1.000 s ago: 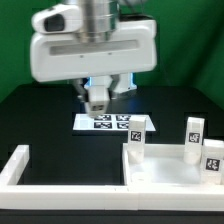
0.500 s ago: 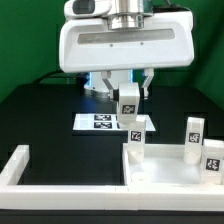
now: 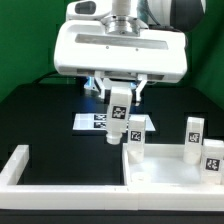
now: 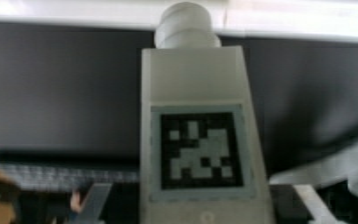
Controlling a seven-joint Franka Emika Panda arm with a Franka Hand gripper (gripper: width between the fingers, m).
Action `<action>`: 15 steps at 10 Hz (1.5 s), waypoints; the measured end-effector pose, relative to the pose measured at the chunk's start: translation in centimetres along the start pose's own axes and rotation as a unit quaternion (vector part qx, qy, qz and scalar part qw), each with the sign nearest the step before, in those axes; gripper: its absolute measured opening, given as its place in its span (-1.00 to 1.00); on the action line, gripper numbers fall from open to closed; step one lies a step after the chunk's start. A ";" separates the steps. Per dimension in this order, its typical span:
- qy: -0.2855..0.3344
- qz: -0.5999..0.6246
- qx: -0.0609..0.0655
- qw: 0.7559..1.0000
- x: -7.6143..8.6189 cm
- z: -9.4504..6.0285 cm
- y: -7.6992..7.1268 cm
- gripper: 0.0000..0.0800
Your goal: Assemble square table
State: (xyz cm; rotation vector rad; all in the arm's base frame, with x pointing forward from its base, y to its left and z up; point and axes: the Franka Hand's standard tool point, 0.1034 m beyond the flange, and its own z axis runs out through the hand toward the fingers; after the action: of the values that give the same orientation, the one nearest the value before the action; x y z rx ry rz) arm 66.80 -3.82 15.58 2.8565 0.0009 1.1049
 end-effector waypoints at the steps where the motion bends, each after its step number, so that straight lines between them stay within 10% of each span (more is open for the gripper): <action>1: 0.005 0.014 0.012 1.000 -0.6 0.5 -1.8 -0.27; 3: -0.026 0.033 0.040 0.998 -1.5 0.7 -4.7 -0.27; 9: -0.040 0.008 0.049 0.998 -1.8 1.4 -1.7 -0.27; 15: -0.038 0.021 0.061 0.997 -4.2 3.4 -2.5 -0.27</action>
Offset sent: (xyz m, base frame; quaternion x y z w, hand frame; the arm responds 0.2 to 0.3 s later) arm 0.0000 0.0000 0.0000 0.0000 0.0000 0.0000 1.0000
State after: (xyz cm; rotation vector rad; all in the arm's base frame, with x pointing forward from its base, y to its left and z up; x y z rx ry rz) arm 66.02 -1.73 10.08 3.0180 0.0033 1.0381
